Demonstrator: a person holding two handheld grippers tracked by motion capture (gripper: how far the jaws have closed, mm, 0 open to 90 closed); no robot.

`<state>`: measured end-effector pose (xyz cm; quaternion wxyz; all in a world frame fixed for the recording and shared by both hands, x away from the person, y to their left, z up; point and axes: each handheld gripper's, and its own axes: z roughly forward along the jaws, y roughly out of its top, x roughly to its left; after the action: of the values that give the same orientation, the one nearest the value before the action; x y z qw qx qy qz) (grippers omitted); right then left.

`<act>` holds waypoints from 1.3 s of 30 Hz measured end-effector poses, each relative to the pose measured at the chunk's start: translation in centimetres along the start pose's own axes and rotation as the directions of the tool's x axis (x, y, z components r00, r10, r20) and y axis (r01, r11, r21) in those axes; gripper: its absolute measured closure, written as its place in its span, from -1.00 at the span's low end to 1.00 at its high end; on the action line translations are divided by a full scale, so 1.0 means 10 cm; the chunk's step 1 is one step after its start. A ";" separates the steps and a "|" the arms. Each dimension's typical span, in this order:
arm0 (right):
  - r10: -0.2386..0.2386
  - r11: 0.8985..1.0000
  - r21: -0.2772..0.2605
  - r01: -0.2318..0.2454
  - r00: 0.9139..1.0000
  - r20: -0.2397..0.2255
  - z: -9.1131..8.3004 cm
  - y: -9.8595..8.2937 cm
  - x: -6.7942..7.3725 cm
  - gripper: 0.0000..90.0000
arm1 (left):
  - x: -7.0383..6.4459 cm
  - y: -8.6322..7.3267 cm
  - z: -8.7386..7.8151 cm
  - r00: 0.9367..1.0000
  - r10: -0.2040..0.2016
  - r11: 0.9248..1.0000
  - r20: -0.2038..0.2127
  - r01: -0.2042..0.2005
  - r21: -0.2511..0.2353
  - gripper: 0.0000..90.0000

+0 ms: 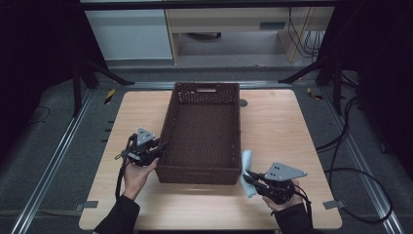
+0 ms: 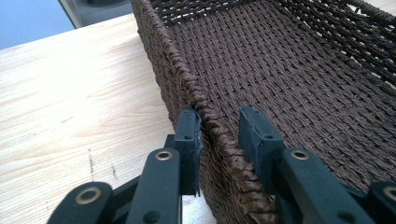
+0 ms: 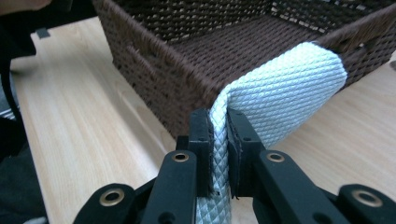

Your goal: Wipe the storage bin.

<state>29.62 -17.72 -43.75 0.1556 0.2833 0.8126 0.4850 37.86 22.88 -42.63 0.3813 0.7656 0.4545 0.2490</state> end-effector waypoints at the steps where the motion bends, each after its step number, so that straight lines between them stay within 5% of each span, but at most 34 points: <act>1: 0.004 1.000 0.014 -0.004 1.000 0.000 0.01 -0.02 0.00 0.83 | 0.00 0.00 0.00 1.000 -0.001 1.000 0.002 0.001 0.000 0.53; 6: 0.034 0.993 0.116 -0.032 0.999 -0.011 0.21 -0.21 -0.04 0.83 | 0.00 0.00 0.00 1.000 -0.001 1.000 0.003 0.001 -0.001 0.53; 9: 0.036 0.979 0.202 -0.030 0.999 -0.025 0.37 -0.30 -0.05 0.83 | 0.00 0.00 0.00 1.000 -0.003 1.000 0.004 0.003 -0.002 0.53; 15: 0.040 0.980 0.195 -0.034 0.999 -0.027 0.37 -0.28 -0.07 0.82 | -0.01 -0.01 0.00 1.000 -0.005 1.000 0.002 0.005 -0.003 0.53; 22: 0.086 0.988 0.119 -0.099 0.990 0.108 0.09 -0.29 -0.38 0.82 | 0.01 -0.01 0.00 1.000 -0.014 1.000 0.014 0.014 -0.004 0.53; 26: 0.125 0.985 0.093 -0.147 0.970 0.210 -0.11 -0.35 -0.58 0.82 | 0.01 -0.02 -0.01 1.000 -0.019 1.000 0.018 0.019 -0.003 0.53; 27: 0.146 0.982 0.083 -0.172 0.956 0.253 -0.20 -0.40 -0.68 0.82 | 0.01 -0.02 -0.01 1.000 -0.024 1.000 0.020 0.024 -0.006 0.53; 28: 0.146 0.982 0.083 -0.172 0.956 0.253 -0.20 -0.40 -0.68 0.82 | 0.02 -0.02 -0.01 1.000 -0.023 1.000 0.021 0.023 -0.006 0.53; 33: 0.185 0.969 0.091 -0.228 0.923 0.338 -0.30 -0.51 -0.88 0.81 | 0.02 -0.03 -0.04 1.000 -0.021 1.000 0.020 0.021 -0.001 0.53; 39: 0.201 0.958 0.115 -0.263 0.901 0.385 -0.34 -0.59 -0.98 0.81 | 0.02 -0.05 -0.06 1.000 -0.020 1.000 0.020 0.020 0.000 0.53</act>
<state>33.81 -28.27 -47.50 0.2230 0.4761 0.7661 0.3697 37.30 23.44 -42.66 0.3882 0.7635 0.4581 0.2377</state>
